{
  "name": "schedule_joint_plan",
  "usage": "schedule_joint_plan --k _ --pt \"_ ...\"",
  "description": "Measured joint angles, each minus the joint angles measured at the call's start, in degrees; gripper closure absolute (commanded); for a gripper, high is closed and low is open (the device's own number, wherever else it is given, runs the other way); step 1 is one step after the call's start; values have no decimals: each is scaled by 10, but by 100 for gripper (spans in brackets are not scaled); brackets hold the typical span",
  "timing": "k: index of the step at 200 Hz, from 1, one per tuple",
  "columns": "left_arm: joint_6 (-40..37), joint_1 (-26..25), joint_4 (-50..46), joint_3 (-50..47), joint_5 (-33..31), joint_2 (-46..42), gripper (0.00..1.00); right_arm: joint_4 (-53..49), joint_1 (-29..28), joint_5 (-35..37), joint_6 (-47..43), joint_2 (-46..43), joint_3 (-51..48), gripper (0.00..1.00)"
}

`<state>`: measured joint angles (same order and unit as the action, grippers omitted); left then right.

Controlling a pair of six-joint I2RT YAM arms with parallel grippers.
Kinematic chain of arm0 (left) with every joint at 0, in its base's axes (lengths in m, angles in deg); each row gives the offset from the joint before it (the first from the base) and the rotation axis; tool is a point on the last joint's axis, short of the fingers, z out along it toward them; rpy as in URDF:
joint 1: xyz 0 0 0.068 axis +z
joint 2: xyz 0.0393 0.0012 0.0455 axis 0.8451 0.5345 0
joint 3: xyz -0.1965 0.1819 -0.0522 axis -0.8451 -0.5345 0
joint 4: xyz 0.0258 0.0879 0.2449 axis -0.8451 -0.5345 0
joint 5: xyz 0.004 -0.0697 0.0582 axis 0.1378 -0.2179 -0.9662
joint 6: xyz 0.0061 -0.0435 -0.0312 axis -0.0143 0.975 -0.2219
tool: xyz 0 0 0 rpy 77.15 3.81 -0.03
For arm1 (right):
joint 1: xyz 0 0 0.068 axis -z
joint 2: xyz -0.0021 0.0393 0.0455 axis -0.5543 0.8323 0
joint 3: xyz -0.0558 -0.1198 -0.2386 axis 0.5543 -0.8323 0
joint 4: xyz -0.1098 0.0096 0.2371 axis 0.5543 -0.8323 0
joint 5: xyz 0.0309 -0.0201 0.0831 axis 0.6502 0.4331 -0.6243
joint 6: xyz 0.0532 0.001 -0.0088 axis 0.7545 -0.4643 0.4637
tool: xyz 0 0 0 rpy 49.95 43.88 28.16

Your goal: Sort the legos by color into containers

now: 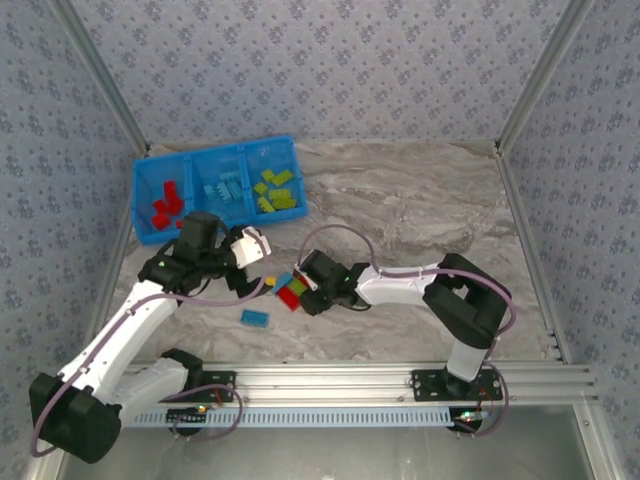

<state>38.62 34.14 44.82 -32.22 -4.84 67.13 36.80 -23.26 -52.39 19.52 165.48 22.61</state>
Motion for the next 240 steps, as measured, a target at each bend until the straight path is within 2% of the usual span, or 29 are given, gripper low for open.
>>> schedule_joint_plan --k 21,88,132,150,177,207,240 --pt "-3 0 0 0 0 2 1 1 -3 -7 2 5 6 33" --pt "-3 0 1 0 6 11 1 28 -6 -38 13 1 6 40" --pt "-3 0 1 0 6 11 1 33 -7 -20 15 35 30 41" --pt "-3 0 1 0 6 11 1 24 -13 -6 15 40 40 48" --pt "-3 0 1 0 6 11 1 15 -17 26 17 43 43 69" --pt "-19 2 3 -9 28 0 1 14 -20 34 19 27 31 70" --pt "-38 3 1 -24 77 -19 1 8 -13 30 25 -76 -28 70"
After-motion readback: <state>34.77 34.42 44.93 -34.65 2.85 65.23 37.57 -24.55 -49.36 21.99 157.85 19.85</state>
